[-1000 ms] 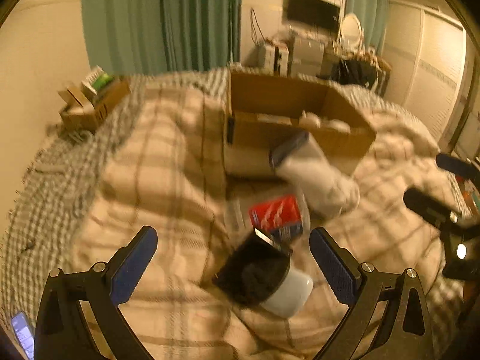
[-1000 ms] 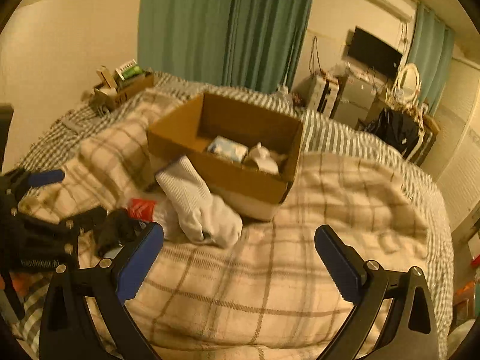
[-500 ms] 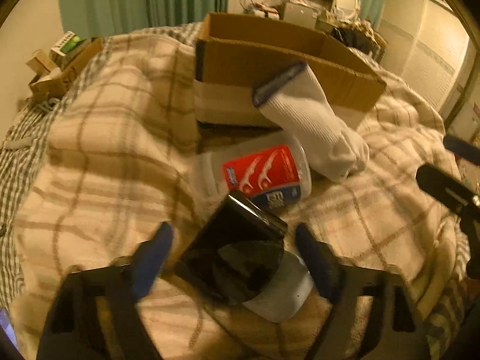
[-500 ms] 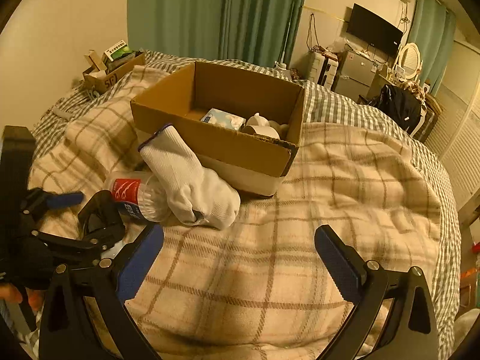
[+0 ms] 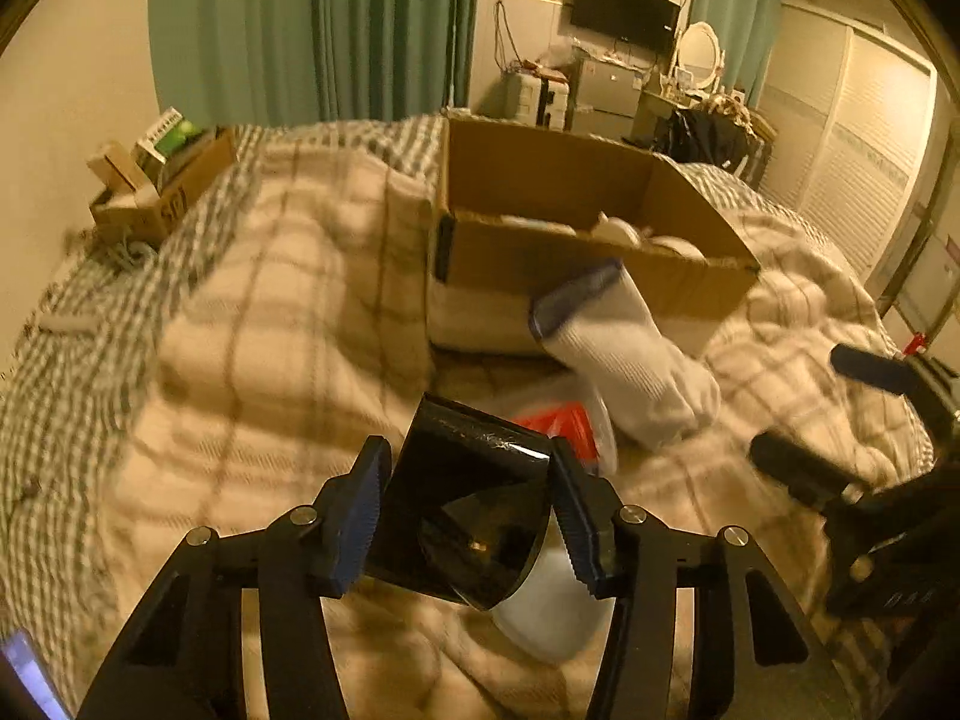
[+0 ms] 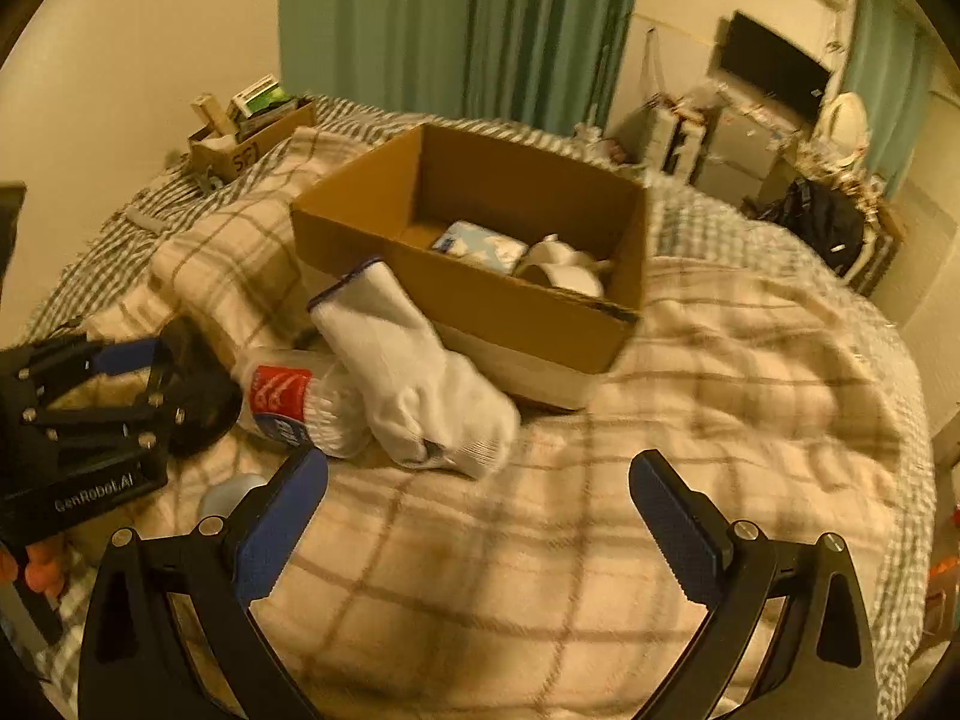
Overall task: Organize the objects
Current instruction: 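Grasp the black case with the left gripper, then grasp the white sock with the right gripper while the left holds the black case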
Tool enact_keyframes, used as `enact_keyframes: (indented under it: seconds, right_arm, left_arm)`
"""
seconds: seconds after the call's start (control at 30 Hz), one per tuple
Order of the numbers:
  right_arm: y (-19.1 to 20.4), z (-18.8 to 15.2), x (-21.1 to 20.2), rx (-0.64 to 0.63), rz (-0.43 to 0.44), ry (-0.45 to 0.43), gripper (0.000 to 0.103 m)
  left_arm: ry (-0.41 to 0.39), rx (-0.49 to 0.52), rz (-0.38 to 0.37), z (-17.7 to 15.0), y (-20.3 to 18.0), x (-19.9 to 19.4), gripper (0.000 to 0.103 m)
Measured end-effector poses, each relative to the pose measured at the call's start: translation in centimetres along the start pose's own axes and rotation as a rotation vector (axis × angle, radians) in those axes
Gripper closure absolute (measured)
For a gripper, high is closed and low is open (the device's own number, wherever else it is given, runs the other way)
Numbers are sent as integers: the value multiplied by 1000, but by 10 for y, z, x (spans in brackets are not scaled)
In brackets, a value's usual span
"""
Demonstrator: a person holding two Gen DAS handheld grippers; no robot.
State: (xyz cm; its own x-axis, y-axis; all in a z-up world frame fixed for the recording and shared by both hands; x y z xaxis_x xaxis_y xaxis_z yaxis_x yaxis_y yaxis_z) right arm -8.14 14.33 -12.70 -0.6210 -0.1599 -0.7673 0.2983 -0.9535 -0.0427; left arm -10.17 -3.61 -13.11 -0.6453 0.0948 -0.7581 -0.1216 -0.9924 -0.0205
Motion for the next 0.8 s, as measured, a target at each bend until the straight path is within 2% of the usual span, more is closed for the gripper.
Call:
enact_keyframes:
  seconds: [0.13, 0.3, 0.4, 0.5, 0.57, 0.6, 0.67, 0.8]
  right_arm:
    - [1, 9, 30, 5, 26, 67, 2]
    - [-4, 19, 70, -18, -55, 131, 2]
    - [-3, 18, 88, -3, -3, 166, 3]
    - [0, 15, 97, 4, 52, 189, 18]
    - [4, 13, 99, 4, 101, 200, 35]
    - [5, 13, 98, 0, 107, 194, 38]
    - [7, 14, 90, -6, 99, 160, 54]
    - [14, 16, 65, -50, 31, 94, 60]
  left_arm:
    - [-2, -38, 6, 8, 12, 3, 49]
    - [4, -65, 16, 6, 24, 4, 50]
    - [12, -74, 5, 5, 27, 7, 50]
    - [23, -76, 0, 3, 27, 10, 50]
    - [27, -76, 3, 3, 28, 12, 50]
    - [27, -76, 3, 3, 28, 12, 50]
    - [27, -81, 2, 2, 29, 11, 50]
    - [20, -91, 15, 3, 30, 4, 51]
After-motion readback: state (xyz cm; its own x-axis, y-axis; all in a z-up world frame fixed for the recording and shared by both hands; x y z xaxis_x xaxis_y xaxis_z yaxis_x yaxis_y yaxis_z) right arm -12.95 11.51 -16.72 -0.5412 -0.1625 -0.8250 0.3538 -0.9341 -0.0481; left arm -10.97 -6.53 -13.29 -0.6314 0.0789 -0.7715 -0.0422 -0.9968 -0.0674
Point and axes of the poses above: each gripper's, at about its wrist camera, not at the fingertips, and x roughly the way its jaws point, y to its left, z to its top, the point moved 4 cm from there along x, roughly the way its jaws point, and after that the axes turned 3 degrees about z, right-handed, at the moved point
